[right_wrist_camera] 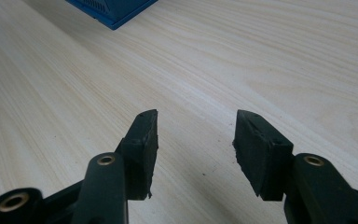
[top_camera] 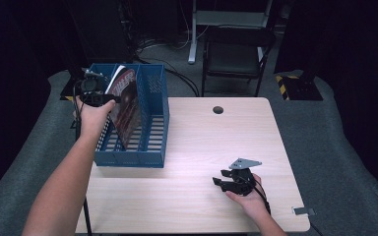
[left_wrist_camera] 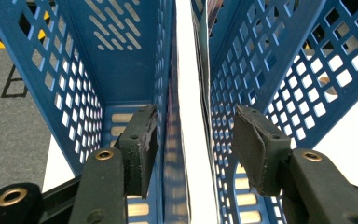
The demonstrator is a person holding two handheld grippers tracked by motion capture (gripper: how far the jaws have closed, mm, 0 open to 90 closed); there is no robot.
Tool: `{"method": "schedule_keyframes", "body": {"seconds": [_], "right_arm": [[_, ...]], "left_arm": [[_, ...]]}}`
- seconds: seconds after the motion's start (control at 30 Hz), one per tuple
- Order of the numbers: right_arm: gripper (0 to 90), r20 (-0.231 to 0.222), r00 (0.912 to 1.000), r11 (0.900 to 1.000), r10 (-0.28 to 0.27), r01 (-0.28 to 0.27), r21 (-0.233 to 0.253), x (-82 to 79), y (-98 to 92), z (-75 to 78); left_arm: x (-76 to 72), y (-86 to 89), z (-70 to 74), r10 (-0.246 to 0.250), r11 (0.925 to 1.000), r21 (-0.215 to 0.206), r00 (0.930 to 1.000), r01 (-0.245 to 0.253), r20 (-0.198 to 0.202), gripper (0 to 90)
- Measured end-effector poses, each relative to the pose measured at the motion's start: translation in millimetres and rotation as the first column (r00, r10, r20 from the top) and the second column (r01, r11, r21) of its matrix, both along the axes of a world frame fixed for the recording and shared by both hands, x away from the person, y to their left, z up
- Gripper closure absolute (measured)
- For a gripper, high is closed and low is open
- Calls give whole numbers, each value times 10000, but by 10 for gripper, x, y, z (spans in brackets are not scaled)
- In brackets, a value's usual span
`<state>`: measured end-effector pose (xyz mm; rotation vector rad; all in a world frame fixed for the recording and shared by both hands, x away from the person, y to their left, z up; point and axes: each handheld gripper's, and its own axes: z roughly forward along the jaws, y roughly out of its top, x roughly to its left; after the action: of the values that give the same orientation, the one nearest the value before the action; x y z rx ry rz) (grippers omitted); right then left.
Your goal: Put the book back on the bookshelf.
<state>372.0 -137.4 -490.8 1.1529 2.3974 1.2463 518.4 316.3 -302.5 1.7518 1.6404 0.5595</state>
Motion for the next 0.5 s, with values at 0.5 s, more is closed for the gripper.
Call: {"method": "schedule_keyframes", "body": {"seconds": [0.5], "right_arm": [[491,-14,10000,9999,79,-79,65,22,23,-17]], "left_arm": [[-61,102,41,-54,9995,-310,10000,54,13,430]]}}
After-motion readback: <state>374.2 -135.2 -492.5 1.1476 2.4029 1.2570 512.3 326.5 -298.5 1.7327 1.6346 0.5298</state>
